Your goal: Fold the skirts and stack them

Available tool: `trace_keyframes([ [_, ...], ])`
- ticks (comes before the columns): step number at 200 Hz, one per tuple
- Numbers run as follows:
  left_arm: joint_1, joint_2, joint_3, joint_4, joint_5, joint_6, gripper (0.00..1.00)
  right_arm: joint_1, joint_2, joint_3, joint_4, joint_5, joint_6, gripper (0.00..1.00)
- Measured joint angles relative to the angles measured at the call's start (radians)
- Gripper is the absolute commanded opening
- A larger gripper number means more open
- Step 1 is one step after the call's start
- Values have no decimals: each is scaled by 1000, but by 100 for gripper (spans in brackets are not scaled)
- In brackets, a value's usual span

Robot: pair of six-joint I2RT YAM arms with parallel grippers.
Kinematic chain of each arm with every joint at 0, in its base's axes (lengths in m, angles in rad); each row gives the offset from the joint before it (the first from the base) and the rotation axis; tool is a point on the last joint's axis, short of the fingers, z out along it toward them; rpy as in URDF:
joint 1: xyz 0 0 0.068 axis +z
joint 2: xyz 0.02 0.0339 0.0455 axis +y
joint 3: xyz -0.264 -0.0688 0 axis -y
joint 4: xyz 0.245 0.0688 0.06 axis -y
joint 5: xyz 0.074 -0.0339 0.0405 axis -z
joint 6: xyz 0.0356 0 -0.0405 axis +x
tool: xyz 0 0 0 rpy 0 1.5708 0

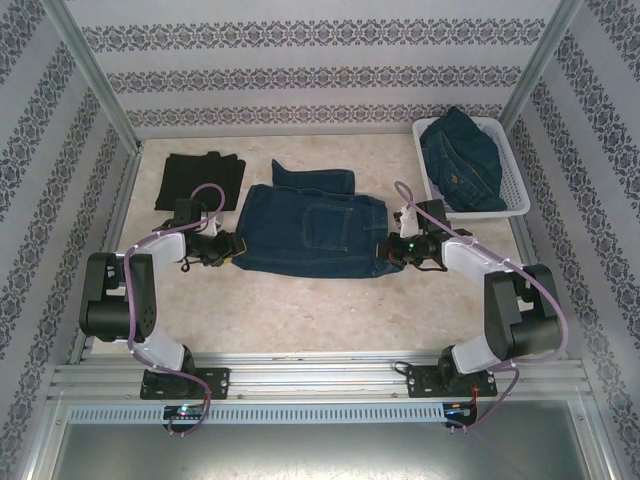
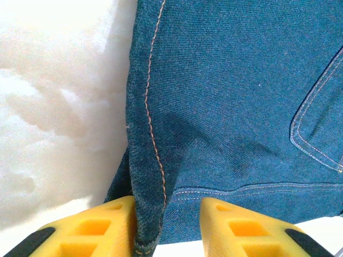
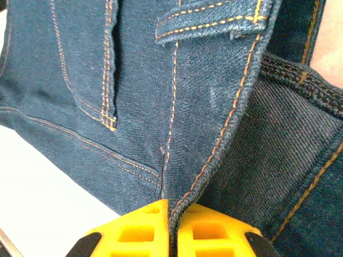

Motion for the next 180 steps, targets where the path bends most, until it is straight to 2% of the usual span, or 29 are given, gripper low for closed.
trace_keyframes([
  [33,0,0,0,0,0,4,28,0,-23,-3,0,0,0,12],
  [40,0,0,0,-1,0,4,29,0,-24,-6,0,0,0,15],
  [48,0,0,0,-1,-1,6,34,0,-26,-11,0,0,0,18],
  [62,0,0,0,-1,-1,12,37,0,-26,-16,-3,0,0,19],
  [97,0,-15,-20,-1,-1,21,29,0,-27,-26,-4,0,0,20],
  [132,0,-37,-47,0,0,23,28,0,-27,-26,-7,0,0,20],
  [141,0,-41,-52,-1,0,23,31,0,-27,-26,-7,0,0,20],
  [149,0,-44,-55,-2,-1,26,38,0,-27,-26,-7,0,0,20],
  [158,0,-45,-56,-1,-1,25,38,0,-27,-26,-7,0,-1,20],
  [169,0,-45,-58,-2,0,26,32,0,-27,-26,-7,-1,-1,18],
  [180,0,-45,-60,-2,0,28,16,0,-27,-26,-7,-4,-1,13],
])
